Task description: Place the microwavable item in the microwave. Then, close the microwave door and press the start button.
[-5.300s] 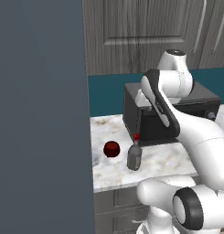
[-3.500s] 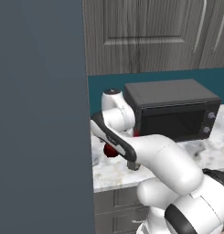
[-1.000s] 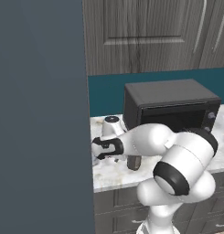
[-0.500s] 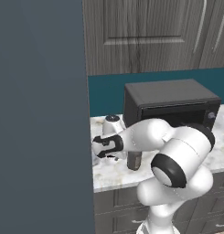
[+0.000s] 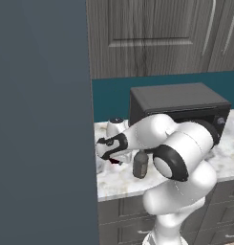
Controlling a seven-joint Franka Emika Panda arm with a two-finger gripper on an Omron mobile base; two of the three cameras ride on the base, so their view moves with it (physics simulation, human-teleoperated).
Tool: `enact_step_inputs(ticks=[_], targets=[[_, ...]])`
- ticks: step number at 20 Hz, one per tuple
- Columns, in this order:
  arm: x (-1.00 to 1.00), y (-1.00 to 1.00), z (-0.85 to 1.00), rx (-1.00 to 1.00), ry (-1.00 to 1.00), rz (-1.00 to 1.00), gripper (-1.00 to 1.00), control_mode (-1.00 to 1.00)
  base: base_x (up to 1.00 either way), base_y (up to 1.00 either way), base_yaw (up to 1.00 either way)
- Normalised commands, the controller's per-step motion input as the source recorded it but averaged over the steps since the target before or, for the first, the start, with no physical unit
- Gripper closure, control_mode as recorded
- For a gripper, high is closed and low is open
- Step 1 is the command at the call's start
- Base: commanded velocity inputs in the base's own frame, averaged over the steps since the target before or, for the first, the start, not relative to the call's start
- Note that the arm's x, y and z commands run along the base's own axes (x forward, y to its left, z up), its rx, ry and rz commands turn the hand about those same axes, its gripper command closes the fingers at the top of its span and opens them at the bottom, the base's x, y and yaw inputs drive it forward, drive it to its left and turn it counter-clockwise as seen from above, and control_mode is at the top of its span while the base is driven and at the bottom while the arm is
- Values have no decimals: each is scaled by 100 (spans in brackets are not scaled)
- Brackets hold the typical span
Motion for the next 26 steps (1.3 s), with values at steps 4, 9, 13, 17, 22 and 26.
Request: enact_step_inputs(ticks=[4,9,13,17,22,26], targets=[[0,0,0,0,0,-4,100,-100,0,0,0],[0,0,0,0,0,-6,100,-100,0,0,0],[-7,0,10,0,-1,-9,100,-100,0,0,0],[-49,0,70,-3,-12,-5,100,-100,0,0,0],[-66,5,99,-4,-9,0,100,-100,0,0,0],[-67,0,100,0,0,0,100,-100,0,0,0]])
